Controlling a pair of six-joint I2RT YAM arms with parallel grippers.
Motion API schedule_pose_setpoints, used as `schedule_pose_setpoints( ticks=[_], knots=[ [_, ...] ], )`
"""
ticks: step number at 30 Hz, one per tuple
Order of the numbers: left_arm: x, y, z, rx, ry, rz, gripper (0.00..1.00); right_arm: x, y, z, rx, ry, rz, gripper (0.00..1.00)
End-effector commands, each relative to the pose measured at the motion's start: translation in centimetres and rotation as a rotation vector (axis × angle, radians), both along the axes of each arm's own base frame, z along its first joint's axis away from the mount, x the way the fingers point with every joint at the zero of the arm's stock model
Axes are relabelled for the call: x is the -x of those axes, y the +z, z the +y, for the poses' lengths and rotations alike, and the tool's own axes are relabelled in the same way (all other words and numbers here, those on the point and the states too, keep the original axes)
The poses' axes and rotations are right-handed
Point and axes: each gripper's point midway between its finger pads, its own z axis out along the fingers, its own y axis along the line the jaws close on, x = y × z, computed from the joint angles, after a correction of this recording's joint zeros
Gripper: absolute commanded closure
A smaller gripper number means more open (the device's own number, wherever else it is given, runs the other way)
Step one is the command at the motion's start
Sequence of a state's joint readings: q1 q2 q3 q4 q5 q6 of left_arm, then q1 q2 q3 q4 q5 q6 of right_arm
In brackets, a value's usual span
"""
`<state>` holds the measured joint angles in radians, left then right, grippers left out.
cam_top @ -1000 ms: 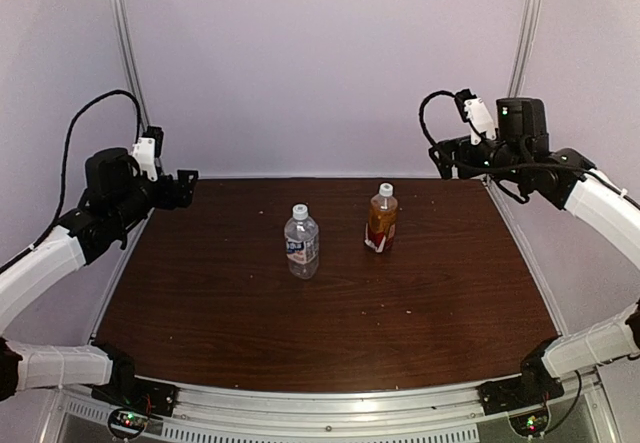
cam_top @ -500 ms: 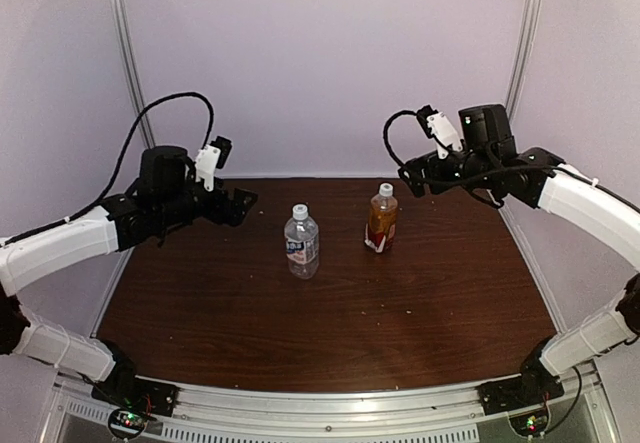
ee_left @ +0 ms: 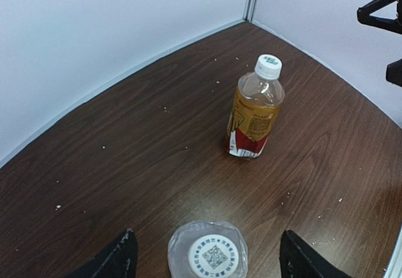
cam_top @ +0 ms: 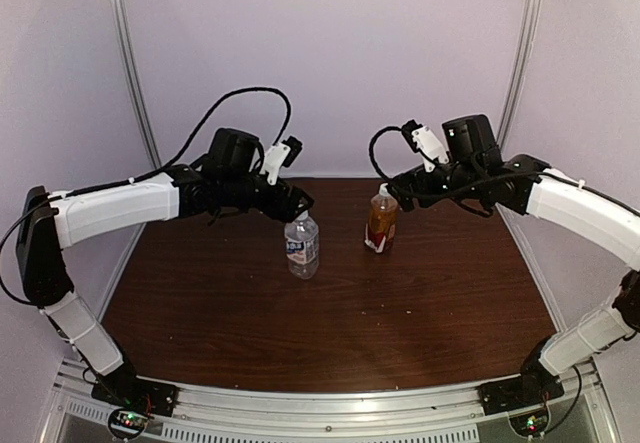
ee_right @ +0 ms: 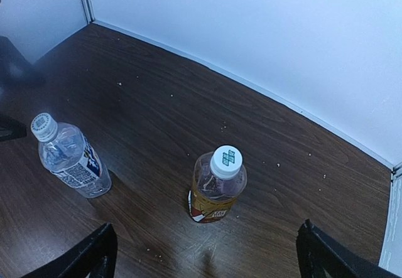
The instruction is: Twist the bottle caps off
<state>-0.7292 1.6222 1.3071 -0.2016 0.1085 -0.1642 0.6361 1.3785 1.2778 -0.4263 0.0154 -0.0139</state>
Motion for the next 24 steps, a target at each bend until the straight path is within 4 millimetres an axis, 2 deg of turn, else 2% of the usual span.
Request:
schedule_pose_setpoints(
  ticks=[1, 10, 24],
  knots=[
    [0.6, -0.7, -1.5, -0.006, -0.047, 0.069, 0.23, 0.1, -0.9, 0.7, -0.010, 0.011, 0.014, 0.00],
    [0.2, -2.9, -2.1, -0.049, -0.049, 0.135, 0.38, 0.0, -1.8, 1.2, 0.004, 0.019, 0.032, 0.00],
    [0.1, -4.2, -3.1, -0.058, -0.083, 0.169, 0.61, 0.1, -2.4, 1.0, 0.026, 0.005, 0.039, 0.00]
  ],
)
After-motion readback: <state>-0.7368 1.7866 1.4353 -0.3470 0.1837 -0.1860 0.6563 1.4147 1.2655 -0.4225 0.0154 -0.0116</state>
